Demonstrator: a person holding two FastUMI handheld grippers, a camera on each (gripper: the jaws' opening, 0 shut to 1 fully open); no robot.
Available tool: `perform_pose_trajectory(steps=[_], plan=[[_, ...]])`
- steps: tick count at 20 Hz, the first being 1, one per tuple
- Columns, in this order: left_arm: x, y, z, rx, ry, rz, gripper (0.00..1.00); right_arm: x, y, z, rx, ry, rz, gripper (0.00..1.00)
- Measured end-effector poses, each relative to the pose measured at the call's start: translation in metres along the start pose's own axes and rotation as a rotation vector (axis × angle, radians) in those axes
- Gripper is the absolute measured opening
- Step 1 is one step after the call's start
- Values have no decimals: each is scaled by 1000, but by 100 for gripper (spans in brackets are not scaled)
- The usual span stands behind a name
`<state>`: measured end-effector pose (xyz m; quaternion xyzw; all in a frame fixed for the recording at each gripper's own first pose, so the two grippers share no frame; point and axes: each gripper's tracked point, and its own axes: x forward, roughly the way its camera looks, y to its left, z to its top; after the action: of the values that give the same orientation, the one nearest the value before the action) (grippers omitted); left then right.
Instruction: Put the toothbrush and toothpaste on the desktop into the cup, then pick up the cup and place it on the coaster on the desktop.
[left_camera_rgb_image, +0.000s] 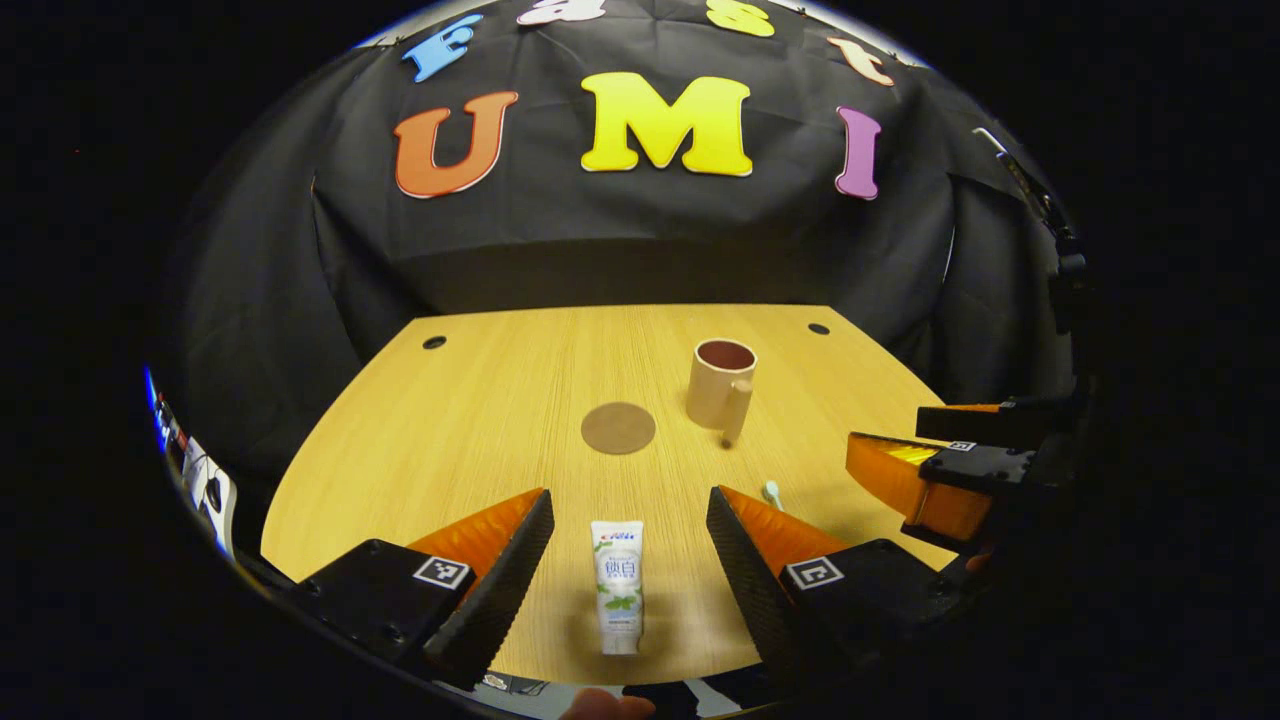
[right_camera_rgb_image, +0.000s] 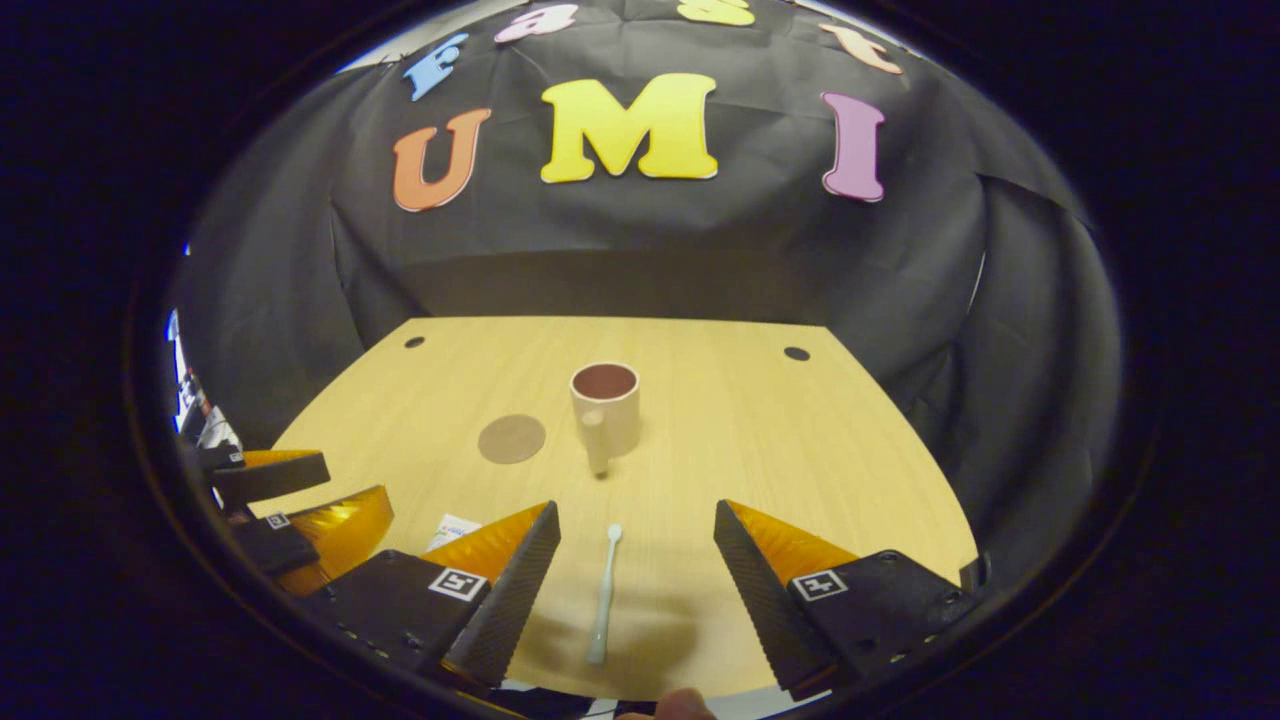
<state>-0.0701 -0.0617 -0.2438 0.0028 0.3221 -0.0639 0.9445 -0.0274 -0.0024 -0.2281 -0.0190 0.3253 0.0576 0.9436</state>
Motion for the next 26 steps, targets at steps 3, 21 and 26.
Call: perform_pose_trajectory(steps=[3, 21, 26], plan=[[5, -1, -23, -14, 74, 1, 99, 9, 6, -14, -9, 54, 13, 96], [20, 10, -107, -5, 346, -16, 99, 80, 18, -87, 3, 320, -23, 95], [18, 12, -112, 7, 356, -24, 99, 91, 21, -100, 14, 354, -41, 82]])
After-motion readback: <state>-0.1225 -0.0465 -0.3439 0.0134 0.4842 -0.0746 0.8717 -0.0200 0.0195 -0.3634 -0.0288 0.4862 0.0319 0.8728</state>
